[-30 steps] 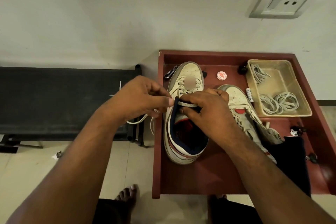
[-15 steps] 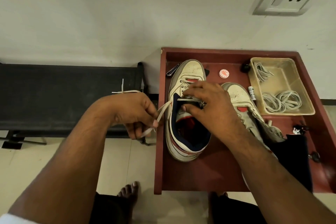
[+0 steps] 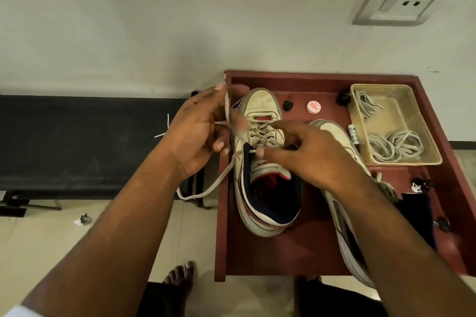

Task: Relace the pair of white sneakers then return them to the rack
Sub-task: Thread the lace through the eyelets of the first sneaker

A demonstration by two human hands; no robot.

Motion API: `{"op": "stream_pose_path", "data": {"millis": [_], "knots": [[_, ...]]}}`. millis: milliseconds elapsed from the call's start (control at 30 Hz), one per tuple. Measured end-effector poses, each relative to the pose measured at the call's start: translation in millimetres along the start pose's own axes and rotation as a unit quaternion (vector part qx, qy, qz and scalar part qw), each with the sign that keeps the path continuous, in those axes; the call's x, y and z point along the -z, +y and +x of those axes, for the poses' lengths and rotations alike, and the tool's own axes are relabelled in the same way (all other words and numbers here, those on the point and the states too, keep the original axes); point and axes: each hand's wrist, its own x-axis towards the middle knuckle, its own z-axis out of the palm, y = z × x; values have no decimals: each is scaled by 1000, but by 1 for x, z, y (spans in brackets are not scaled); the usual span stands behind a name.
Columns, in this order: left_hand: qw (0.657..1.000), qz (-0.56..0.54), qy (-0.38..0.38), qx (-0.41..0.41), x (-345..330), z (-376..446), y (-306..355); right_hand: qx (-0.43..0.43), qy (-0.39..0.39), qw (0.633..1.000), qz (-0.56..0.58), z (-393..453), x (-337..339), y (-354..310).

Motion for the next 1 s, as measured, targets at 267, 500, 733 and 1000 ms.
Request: {"op": "stream_pose_path", "data": {"millis": [267, 500, 733, 1000], "knots": [[951, 220, -214, -12, -14, -16, 16, 222, -19, 964, 148, 2, 14, -2], [954, 142, -262, -5, 8, -15, 22, 232, -82, 916, 316, 4, 12, 0], [950, -28, -308, 36, 27, -9, 21, 230, -55, 904, 355, -2, 6, -10], [971, 134, 195, 34, 37, 1, 11, 172, 76, 902, 390, 0, 48, 22]]}}
